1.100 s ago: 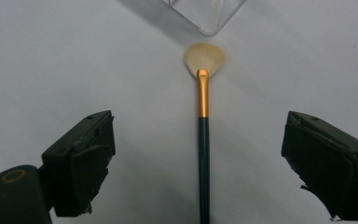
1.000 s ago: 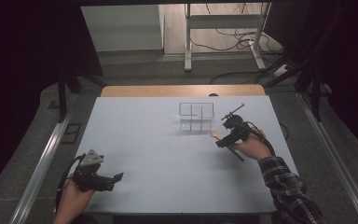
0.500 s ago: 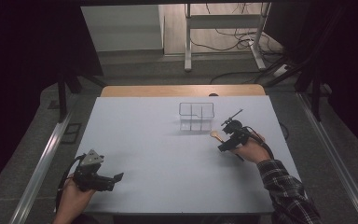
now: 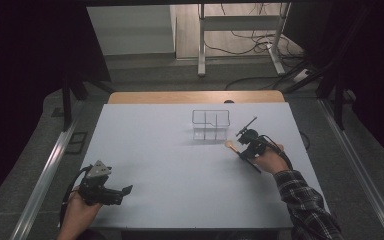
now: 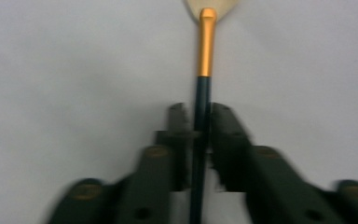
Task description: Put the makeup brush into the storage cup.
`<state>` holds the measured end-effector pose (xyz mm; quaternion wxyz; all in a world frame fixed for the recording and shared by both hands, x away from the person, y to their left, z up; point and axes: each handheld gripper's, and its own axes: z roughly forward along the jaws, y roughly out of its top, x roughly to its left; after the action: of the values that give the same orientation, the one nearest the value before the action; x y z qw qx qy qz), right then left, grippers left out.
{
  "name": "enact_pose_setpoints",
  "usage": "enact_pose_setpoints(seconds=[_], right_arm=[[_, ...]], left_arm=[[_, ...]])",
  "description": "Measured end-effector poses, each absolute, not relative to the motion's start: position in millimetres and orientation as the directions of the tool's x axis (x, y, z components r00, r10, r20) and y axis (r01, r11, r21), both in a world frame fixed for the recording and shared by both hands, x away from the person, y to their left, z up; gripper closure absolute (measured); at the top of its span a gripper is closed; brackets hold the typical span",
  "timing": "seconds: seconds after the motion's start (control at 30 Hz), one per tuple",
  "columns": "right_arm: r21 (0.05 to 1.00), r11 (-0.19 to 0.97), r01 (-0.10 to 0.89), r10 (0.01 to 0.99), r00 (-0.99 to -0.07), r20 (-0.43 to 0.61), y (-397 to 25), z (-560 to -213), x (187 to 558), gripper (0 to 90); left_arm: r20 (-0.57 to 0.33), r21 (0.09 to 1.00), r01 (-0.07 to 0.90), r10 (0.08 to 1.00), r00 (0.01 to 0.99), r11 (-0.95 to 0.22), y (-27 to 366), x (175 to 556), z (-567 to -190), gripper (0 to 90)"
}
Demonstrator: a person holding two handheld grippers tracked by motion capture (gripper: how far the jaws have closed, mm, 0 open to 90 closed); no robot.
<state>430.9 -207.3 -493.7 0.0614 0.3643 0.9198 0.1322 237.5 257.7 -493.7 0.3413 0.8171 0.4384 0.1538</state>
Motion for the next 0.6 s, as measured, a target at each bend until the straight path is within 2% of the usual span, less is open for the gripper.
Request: enact_pose_setpoints(seconds=[0.2, 0.6], right_arm=[[0.298, 0.685, 0.664, 0.699, -0.715, -0.012, -208.4, -493.7, 430.2, 83.6], [0.377, 0.64, 0.67, 0.714, -0.699, 0.031, -219.2, -488.7, 425.8, 83.5]], left_arm=[[-0.046, 0.695, 0.609, 0.822, 0.568, -0.382, 257.9, 237.4, -493.3, 0.0], [-0.044, 0.697, 0.608, 0.823, 0.566, -0.38, 258.0, 237.3, -492.9, 0.0]])
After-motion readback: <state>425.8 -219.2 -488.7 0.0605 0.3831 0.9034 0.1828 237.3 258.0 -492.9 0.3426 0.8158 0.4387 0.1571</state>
